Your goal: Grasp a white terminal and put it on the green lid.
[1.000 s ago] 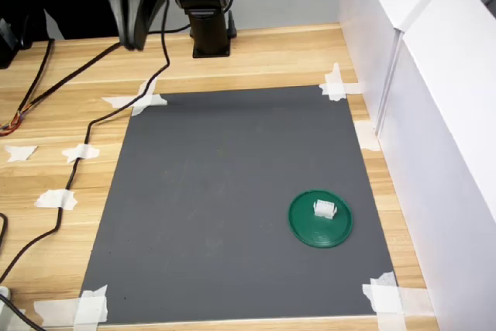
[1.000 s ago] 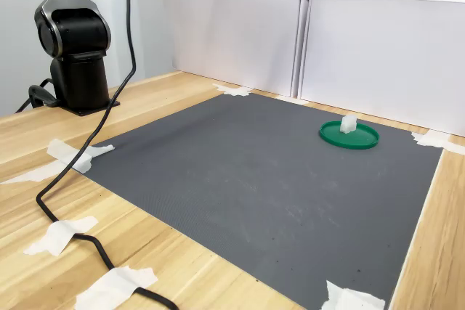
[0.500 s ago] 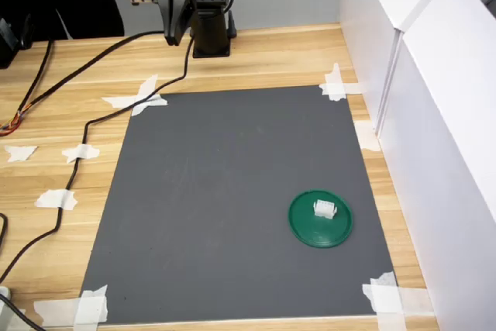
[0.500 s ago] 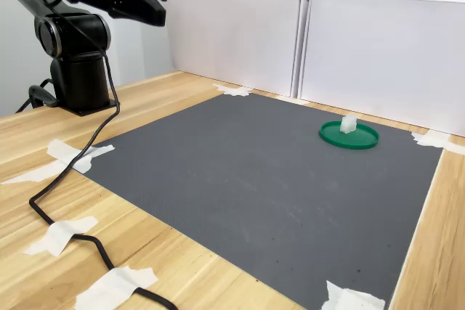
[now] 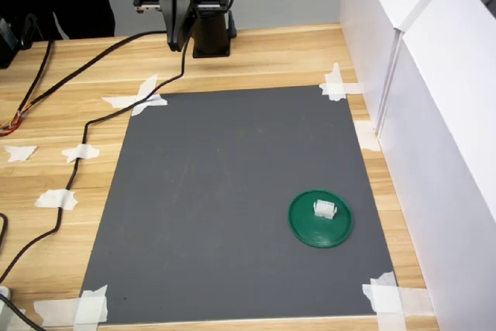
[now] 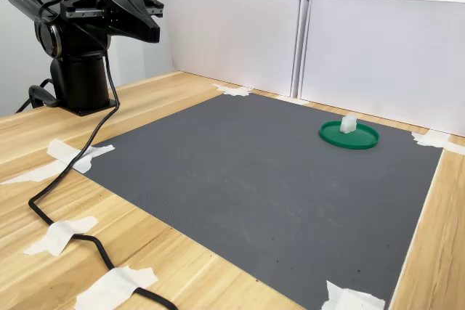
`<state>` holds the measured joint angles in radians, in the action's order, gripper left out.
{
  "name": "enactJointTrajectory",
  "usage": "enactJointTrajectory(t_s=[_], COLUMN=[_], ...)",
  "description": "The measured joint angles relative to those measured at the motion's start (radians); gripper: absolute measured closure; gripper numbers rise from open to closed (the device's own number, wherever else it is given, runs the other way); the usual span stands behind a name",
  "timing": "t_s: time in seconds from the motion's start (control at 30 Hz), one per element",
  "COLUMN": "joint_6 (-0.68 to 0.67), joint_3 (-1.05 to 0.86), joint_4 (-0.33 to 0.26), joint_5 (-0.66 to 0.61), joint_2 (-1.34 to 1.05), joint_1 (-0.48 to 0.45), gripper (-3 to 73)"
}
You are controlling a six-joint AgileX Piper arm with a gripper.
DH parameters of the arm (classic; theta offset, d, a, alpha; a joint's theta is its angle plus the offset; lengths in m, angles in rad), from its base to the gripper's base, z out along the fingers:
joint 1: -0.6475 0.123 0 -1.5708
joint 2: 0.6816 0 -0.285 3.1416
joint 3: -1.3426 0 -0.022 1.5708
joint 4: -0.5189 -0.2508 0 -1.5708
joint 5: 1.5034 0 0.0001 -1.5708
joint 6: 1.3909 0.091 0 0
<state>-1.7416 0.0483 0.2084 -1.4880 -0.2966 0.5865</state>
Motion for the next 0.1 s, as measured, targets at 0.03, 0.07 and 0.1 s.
enactJointTrajectory(t_s=[0.03, 0.07, 0.1], joint_6=[0.001, 0.002, 0.003], joint_3=[0.000, 0.000, 0.000], joint_4=[0.000, 0.000, 0.000], joint_5=[-0.003, -0.008, -0.015], joint_2=[0.000, 0.000, 0.000], joint_1=[0.000, 0.000, 0.000], gripper=[71.1, 71.1, 71.1])
